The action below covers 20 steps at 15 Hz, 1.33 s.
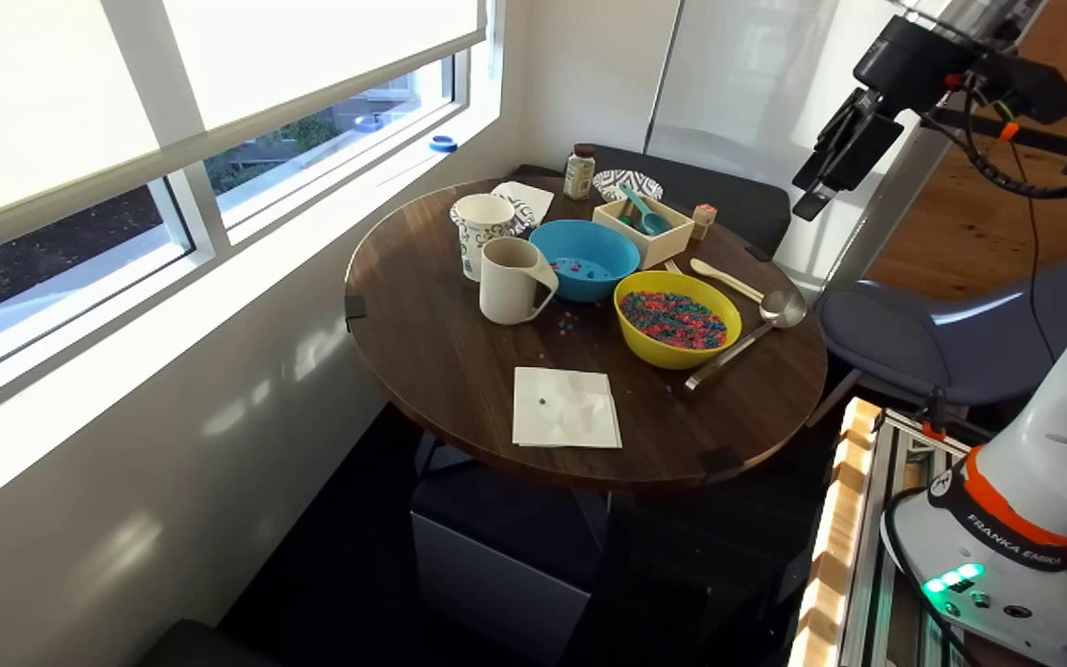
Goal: Pour the contents of the mug into the blue bowl
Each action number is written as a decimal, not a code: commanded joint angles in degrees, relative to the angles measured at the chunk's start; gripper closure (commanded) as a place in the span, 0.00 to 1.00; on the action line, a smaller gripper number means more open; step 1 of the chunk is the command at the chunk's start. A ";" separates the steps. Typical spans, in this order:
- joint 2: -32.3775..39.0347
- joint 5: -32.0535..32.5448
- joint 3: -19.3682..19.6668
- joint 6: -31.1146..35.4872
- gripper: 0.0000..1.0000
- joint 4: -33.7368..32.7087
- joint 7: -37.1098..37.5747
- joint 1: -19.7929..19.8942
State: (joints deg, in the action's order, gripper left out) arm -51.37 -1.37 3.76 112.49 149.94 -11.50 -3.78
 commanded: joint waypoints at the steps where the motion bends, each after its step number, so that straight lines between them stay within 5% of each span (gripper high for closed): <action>1: 3.15 -0.55 -0.26 3.36 0.00 -0.91 -0.64 -1.14; 20: 40.80 -1.39 -6.34 31.93 0.00 -11.97 6.46 -2.97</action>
State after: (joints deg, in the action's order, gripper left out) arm -15.39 -3.05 -1.24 141.72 140.07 -6.86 -7.36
